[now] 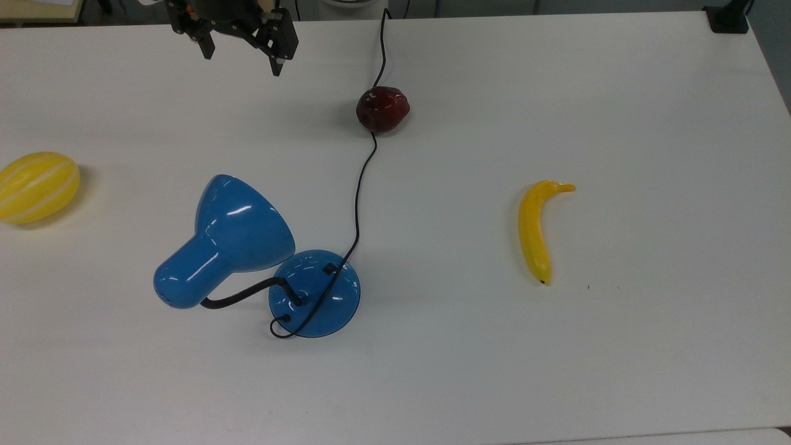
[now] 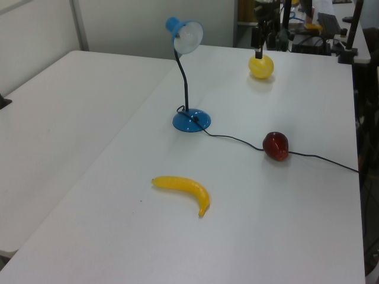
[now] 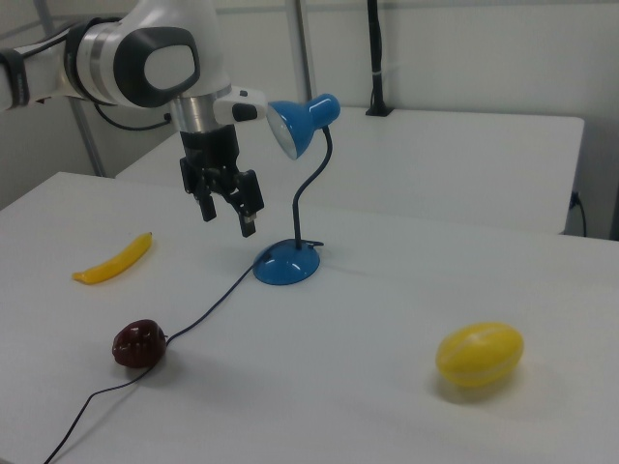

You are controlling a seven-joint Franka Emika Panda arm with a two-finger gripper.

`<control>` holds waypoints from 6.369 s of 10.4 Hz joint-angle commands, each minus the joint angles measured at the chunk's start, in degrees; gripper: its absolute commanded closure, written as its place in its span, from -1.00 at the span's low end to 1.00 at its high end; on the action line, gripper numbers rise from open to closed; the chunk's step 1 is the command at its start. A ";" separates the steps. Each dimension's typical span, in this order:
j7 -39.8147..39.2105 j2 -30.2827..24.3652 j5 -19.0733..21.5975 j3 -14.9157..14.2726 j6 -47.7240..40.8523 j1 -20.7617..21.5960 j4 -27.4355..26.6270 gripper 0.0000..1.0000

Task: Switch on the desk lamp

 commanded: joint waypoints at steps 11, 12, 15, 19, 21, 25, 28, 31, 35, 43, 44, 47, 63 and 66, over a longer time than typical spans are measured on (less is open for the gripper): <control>-0.27 -0.57 0.98 -0.94 -0.17 -0.22 0.02 -1.00; -0.18 -0.56 0.98 -0.85 0.00 -0.22 0.12 -1.00; 9.36 5.65 -0.84 -0.15 1.05 -0.14 5.12 -1.00; 10.54 8.92 -4.64 3.19 5.35 -0.14 5.48 -0.80; 15.53 10.33 -3.50 3.28 12.10 -0.05 5.31 0.38; 25.37 14.81 -3.76 3.46 23.09 0.83 5.48 1.00; 28.46 18.41 -4.37 3.89 29.77 1.88 5.48 1.00; 31.02 22.10 -5.95 3.99 35.68 3.99 5.48 1.00; 31.37 25.10 -6.48 3.99 39.02 5.31 5.74 1.00; 37.44 30.72 -11.67 3.98 39.73 5.84 9.87 1.00; 37.53 30.81 -11.67 3.90 39.73 5.93 9.96 1.00; 37.44 30.20 -11.67 3.99 39.55 5.93 9.88 1.00; 37.00 29.67 -11.67 5.04 38.85 6.02 8.83 1.00; 37.18 30.63 -11.76 5.04 39.38 6.28 8.91 1.00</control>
